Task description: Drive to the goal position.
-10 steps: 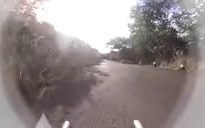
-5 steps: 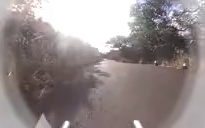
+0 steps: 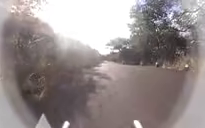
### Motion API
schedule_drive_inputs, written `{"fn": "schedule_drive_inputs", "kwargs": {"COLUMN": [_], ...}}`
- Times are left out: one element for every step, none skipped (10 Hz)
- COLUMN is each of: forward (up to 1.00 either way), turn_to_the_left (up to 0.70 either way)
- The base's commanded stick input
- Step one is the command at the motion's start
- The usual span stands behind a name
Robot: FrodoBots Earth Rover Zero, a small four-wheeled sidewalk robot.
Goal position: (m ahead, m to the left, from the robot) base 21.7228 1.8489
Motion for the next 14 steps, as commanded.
{"fn": "schedule_drive_inputs", "kwargs": {"forward": [0.5, 0.5, 0.5, 0.5, 0.5, 0.5, 0.5, 0.5, 0.5, 0.5, 0.5, 0.5, 0.5, 0.5], "turn_to_the_left": [0.0, 0.0, 0.0, 0.0, 0.0, 0.0, 0.0, 0.0, 0.0, 0.0, -0.25, -0.25, -0.25, -0.25]}}
